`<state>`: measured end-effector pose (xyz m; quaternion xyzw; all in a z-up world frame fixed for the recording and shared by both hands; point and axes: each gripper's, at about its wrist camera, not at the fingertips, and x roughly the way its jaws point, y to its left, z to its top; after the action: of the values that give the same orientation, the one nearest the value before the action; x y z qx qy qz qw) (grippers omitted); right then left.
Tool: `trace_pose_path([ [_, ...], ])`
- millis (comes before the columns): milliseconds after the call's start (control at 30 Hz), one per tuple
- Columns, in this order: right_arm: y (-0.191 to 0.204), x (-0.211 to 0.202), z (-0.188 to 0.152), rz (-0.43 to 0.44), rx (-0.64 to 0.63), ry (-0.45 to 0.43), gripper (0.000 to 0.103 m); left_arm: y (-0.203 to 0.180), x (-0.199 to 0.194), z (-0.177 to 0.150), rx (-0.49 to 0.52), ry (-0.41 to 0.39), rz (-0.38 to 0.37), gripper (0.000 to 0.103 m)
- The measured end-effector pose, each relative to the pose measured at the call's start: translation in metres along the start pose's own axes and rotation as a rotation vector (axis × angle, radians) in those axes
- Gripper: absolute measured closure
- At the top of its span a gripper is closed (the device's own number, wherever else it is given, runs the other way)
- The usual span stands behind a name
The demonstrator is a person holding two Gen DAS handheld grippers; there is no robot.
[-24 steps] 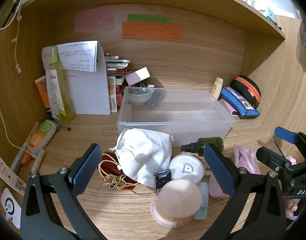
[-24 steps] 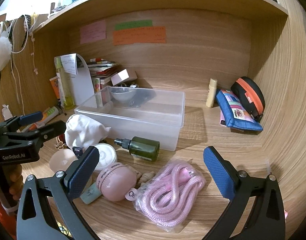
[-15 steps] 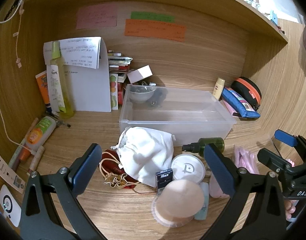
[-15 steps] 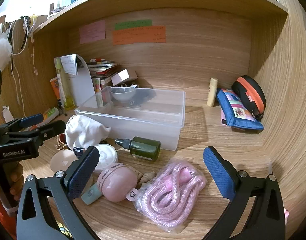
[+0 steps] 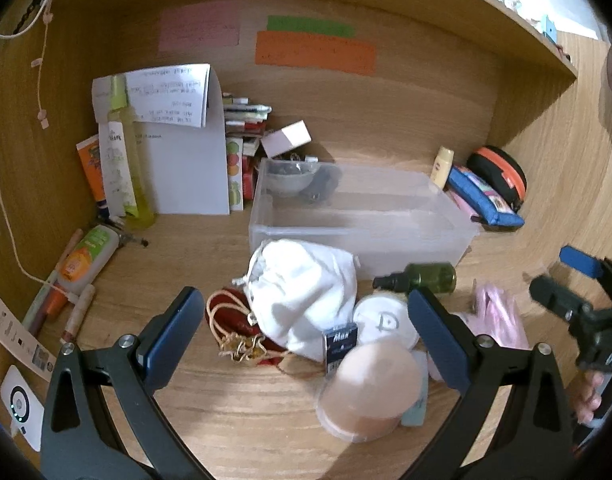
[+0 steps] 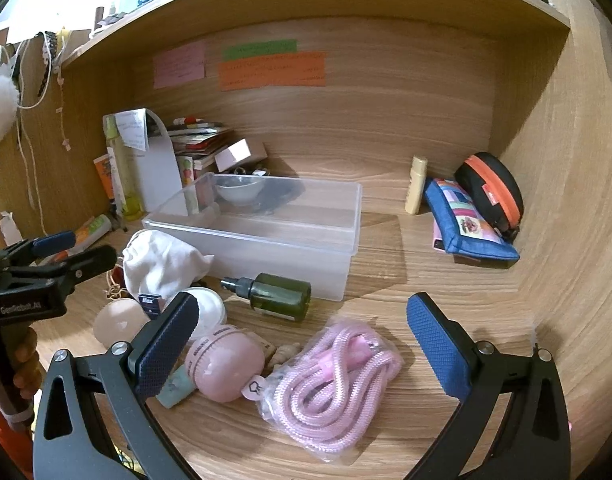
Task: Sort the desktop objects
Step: 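Move both grippers toward the peach candle and the bagged pink rope, then grasp the peach candle with the left gripper while the right gripper grasps the bagged pink rope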
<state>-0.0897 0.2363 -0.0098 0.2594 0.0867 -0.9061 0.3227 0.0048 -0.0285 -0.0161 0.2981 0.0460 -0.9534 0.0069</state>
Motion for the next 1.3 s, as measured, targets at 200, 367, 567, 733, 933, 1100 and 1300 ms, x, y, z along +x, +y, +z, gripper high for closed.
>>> trace_pose_path([
  [200,-0.011,0.0,-0.006,-0.024,0.014,0.022,0.0,-0.002,-0.002,-0.012,0.025,0.03,-0.011,0.0],
  [367,-0.023,0.005,-0.018,-0.049,0.021,0.068,0.0,-0.006,0.001,-0.024,0.026,0.076,-0.035,0.0],
  [567,-0.038,0.018,-0.033,-0.073,0.023,0.139,0.0,-0.013,0.005,-0.04,0.013,0.125,-0.096,0.0],
  [733,-0.051,0.038,-0.042,-0.05,0.054,0.232,0.0,-0.017,0.016,-0.05,-0.006,0.173,-0.119,0.0],
  [933,-0.069,0.054,-0.046,0.067,0.186,0.302,0.0,-0.022,0.026,-0.054,-0.007,0.183,-0.11,0.0],
  [1100,-0.073,0.068,-0.042,0.132,0.256,0.337,0.0,-0.021,0.03,-0.052,-0.015,0.172,-0.103,0.001],
  [1300,-0.065,0.083,-0.037,0.155,0.253,0.385,0.0,-0.021,0.04,-0.052,-0.02,0.196,-0.12,0.018],
])
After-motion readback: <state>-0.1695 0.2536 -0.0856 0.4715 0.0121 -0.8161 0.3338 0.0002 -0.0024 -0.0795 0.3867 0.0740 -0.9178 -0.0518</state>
